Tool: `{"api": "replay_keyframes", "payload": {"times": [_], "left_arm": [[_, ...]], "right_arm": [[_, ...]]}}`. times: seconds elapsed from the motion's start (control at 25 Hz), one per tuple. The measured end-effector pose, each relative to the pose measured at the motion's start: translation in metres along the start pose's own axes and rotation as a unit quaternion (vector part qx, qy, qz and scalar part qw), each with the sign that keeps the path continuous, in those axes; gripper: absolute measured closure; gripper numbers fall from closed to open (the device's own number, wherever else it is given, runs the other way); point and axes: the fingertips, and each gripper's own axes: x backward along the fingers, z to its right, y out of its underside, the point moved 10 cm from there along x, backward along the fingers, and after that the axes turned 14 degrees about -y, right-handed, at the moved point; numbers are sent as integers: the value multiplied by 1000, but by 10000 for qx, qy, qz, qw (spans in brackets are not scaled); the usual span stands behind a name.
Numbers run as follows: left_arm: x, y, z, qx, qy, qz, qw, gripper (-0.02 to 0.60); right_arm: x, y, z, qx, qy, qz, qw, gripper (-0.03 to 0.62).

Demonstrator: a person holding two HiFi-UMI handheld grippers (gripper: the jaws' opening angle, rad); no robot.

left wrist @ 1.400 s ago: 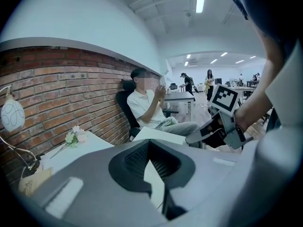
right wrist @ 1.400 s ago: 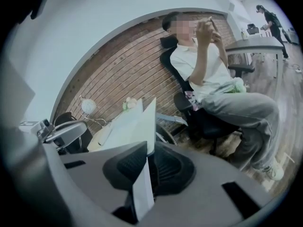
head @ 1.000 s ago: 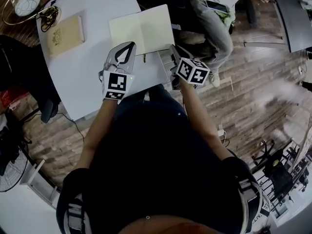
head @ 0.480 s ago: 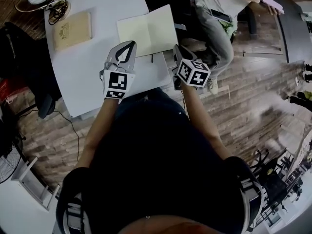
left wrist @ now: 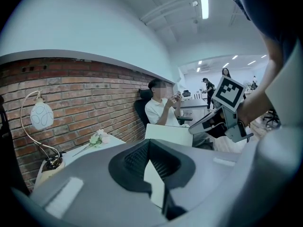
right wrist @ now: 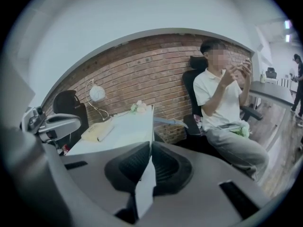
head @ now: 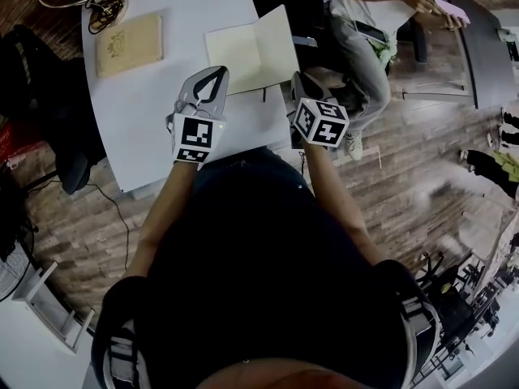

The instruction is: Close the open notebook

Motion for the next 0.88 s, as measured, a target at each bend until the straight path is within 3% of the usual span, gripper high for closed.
{"api": "replay_keyframes", "payload": {"times": [0.88], "left_arm": [[25, 18, -35, 101, 99, 280, 9995, 575]], "right_arm": [[-12, -4, -57, 585, 398, 58, 9975, 574]]}}
